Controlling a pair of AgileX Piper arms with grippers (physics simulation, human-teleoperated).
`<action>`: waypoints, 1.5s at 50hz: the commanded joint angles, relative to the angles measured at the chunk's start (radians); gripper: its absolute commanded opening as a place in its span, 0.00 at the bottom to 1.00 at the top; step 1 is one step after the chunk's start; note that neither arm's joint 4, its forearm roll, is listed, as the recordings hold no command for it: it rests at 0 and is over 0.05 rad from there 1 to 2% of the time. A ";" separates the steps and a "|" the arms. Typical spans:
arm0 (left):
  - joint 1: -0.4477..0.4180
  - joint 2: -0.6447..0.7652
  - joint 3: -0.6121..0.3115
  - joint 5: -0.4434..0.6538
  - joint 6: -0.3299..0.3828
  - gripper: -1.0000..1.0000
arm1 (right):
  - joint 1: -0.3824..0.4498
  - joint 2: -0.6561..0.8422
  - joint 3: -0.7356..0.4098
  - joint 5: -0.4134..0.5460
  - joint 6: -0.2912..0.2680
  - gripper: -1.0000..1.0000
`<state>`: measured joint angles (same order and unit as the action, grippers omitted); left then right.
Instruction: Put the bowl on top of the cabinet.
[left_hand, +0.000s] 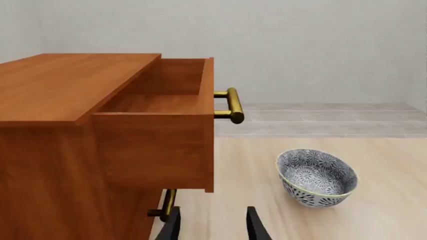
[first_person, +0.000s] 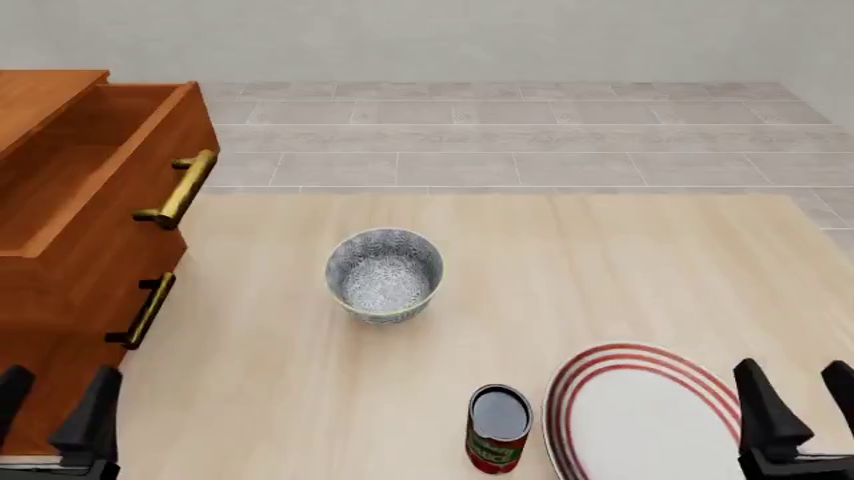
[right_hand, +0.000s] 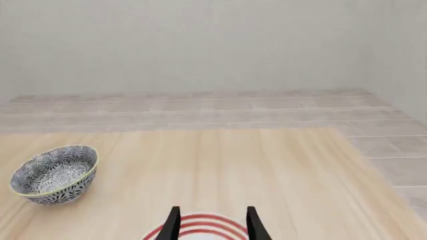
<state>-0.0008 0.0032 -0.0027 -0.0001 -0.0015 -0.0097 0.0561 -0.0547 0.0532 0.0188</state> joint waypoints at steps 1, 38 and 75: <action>-0.001 0.004 -0.012 0.005 0.003 1.00 | 0.008 -0.052 0.054 -0.053 -0.016 1.00; -0.102 0.002 -0.224 0.195 -0.027 1.00 | 0.009 -0.055 0.054 -0.057 -0.029 1.00; -0.540 0.532 -0.917 0.352 -0.032 1.00 | -0.002 -0.056 0.040 -0.057 -0.005 1.00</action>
<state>-0.4042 0.3770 -0.7847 0.3497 -0.0650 -0.0111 0.0002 -0.0163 -0.0005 0.0107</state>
